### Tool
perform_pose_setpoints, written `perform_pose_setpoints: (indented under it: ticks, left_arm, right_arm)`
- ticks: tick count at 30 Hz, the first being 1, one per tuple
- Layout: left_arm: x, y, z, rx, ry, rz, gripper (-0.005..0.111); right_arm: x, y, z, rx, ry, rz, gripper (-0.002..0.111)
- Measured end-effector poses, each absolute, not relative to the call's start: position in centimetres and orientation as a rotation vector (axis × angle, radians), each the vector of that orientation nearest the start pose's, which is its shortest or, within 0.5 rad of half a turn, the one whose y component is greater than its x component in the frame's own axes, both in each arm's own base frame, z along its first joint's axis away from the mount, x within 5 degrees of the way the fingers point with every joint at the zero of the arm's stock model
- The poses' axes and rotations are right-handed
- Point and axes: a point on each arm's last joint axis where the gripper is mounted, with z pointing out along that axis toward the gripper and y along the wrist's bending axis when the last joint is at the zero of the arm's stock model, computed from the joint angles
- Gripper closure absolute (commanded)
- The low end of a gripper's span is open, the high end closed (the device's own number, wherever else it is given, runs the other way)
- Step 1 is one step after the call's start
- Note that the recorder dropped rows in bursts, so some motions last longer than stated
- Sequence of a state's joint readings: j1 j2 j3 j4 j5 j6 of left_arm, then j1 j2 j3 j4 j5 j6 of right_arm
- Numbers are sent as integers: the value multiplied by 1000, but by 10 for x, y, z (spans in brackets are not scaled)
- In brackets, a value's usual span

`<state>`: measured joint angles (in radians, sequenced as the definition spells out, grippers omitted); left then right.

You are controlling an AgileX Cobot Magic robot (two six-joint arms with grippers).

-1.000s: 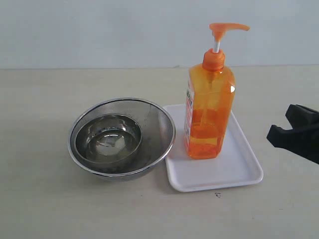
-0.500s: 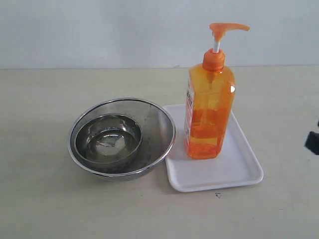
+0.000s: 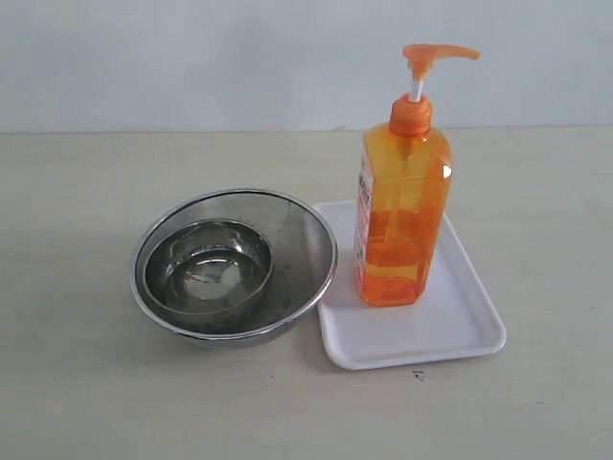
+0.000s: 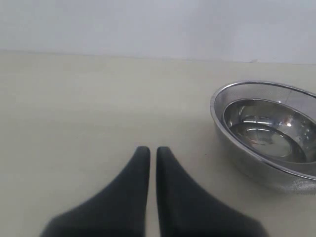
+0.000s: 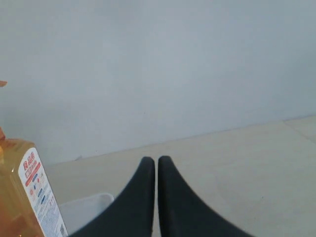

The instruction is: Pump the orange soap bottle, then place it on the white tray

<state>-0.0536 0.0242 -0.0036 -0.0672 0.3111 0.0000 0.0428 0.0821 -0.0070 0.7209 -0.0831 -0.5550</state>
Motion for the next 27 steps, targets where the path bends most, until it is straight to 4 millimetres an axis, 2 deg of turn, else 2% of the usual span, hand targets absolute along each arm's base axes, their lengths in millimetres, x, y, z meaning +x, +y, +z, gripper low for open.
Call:
perform_pose_setpoints:
  ticks: [5,18,21,23,27]
  left_arm:
    - [55,-5,185,5,1816,-102,102]
    - [55,-5,185,5,1816,-102,102]
    - [55,-5,185,5,1816,-102,102]
    - [55,-5,185,5,1816,-102,102]
    - [55,-5,185,5,1816,-102,102]
  right_arm:
    - [57,-1,216,113,1463,103,108]
    - [57,3,211,79,1526,139,108]
    - [57,7,206,54,1576,166,108]
    - [56,8,199,-19,1660,109,108]
    - [55,0,187,67,1793,60,108]
